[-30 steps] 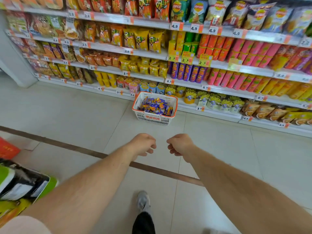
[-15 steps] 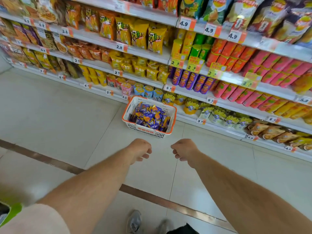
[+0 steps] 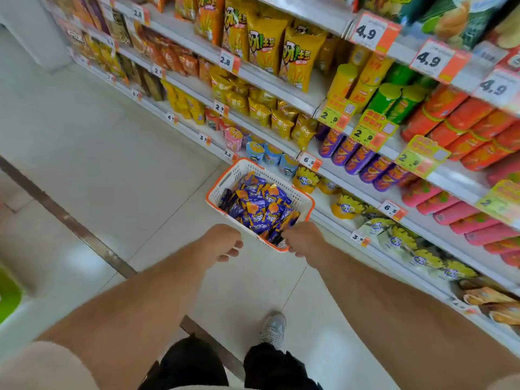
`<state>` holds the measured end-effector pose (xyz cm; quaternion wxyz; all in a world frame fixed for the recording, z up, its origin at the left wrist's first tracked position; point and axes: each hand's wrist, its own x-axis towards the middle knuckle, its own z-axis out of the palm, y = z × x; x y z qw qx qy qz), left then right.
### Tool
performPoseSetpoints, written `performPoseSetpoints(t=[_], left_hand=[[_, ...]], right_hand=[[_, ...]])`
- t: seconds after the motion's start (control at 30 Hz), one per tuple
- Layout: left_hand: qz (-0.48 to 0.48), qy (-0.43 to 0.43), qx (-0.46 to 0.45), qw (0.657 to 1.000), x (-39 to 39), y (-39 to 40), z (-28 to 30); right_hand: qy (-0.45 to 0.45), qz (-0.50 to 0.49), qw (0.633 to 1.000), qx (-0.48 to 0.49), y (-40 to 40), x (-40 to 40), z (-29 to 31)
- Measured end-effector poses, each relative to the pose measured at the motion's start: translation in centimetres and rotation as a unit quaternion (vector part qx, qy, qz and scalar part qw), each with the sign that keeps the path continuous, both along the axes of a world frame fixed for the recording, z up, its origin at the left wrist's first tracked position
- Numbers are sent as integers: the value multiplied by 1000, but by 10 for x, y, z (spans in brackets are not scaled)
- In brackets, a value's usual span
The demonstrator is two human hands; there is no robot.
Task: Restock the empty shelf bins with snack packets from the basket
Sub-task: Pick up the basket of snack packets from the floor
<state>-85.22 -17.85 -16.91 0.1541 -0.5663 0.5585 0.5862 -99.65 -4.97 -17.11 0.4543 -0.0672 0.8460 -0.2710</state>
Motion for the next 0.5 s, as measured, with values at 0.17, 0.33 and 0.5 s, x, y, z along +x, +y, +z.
performPoseSetpoints(t=[0.17,0.33,0.5], left_hand=[[68,-7,12,998,-44,-21,-22],[109,-27,19,993,-80,-58,-71],[146,-21,36,988,-122,-93,-113]], right_hand=[[-28,25,999,-3,-39,-61,-21],[7,103,994,33,-94,-106,-59],[82,198,974,73,-140,-140,-88]])
